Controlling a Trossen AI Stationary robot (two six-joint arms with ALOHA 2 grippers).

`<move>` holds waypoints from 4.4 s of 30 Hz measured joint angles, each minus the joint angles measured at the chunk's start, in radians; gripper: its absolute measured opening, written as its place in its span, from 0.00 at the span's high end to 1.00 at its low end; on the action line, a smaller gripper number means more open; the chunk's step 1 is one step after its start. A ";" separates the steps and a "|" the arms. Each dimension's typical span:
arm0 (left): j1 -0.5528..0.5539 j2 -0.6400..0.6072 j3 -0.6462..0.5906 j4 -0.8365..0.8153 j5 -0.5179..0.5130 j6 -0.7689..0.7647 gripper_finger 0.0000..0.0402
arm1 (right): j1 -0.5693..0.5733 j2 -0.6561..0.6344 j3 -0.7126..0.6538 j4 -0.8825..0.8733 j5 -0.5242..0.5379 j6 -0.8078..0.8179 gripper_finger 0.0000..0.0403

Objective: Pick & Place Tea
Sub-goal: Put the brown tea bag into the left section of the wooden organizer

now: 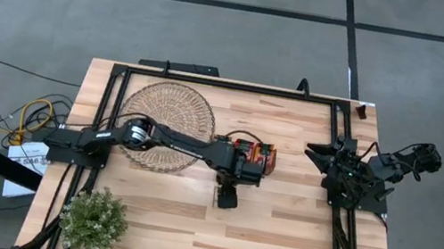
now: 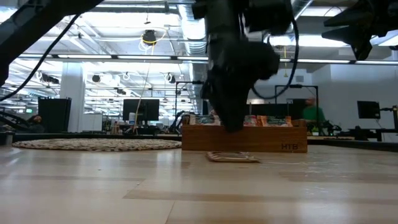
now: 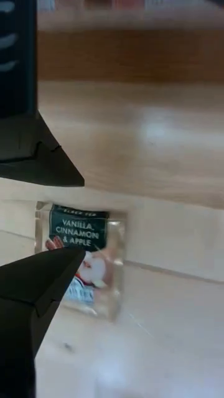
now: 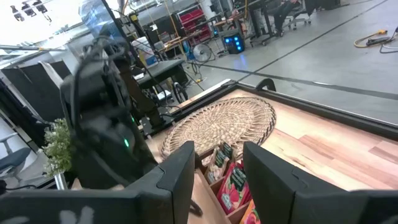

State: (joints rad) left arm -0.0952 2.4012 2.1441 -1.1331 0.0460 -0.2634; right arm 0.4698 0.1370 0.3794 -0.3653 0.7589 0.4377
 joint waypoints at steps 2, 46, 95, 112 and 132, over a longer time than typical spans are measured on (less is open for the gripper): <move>-0.003 0.022 -0.001 -0.015 -0.011 0.021 0.60 | 0.000 0.000 0.000 0.000 0.000 0.004 0.68; -0.043 -0.114 -0.002 -0.126 -0.091 -0.015 1.00 | 0.000 0.000 0.000 -0.024 0.000 0.006 0.68; 0.002 -0.042 -0.130 -0.159 -0.896 0.093 1.00 | 0.000 0.000 0.000 -0.024 -0.002 0.007 0.68; -0.003 -0.042 -0.130 -0.146 -0.958 0.093 1.00 | 0.000 0.000 0.000 -0.023 0.000 0.007 0.68; -0.011 -0.042 -0.130 -0.139 -0.858 0.065 1.00 | 0.000 0.000 0.000 -0.015 0.000 0.007 0.68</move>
State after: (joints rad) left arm -0.1059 2.3596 2.0140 -1.2724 -0.8121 -0.1982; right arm 0.4698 0.1370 0.3798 -0.3801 0.7593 0.4450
